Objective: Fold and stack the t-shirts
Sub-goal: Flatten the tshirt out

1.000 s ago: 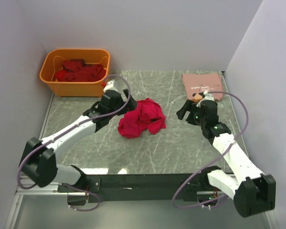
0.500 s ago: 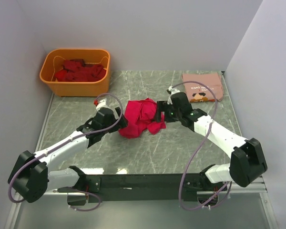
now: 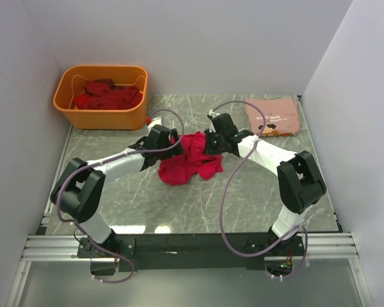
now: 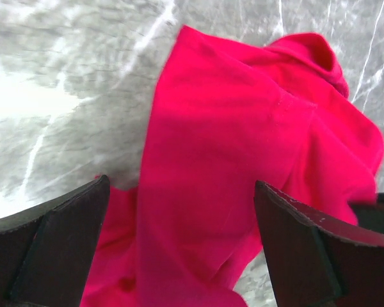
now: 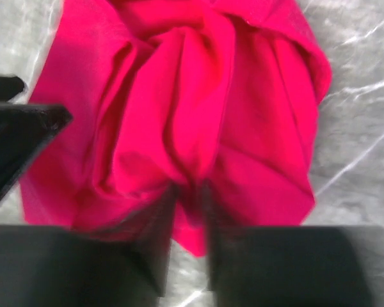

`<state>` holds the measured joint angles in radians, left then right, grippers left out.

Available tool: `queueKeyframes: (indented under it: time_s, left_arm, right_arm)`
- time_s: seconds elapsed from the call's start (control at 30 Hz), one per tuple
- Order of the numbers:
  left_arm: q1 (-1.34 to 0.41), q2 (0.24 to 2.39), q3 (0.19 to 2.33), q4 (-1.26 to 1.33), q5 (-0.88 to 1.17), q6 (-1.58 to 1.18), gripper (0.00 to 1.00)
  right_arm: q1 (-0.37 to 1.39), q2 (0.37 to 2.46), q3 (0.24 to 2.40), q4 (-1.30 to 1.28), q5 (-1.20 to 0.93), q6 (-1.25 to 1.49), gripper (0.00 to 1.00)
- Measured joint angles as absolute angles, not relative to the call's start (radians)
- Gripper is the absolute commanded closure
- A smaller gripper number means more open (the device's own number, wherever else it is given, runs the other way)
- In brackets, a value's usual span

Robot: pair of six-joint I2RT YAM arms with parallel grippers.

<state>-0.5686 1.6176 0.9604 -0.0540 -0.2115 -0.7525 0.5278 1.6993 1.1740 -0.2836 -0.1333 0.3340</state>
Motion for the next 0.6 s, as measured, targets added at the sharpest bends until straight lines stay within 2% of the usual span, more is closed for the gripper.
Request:
queueKeyframes:
  time_s: [0.27,0.6]
  left_arm:
    - [-0.569,1.637,0.978,-0.057,-0.147,-0.745,0.01]
    - [-0.665,1.332,0.855,-0.169,-0.212,-0.783,0.0]
  right_arm:
    - [0.527,1.682,1.169,-0.316,-0.04,0.361,1.0]
    - [0.527,1.522,1.1,-0.383,0.063,0.416,1.0]
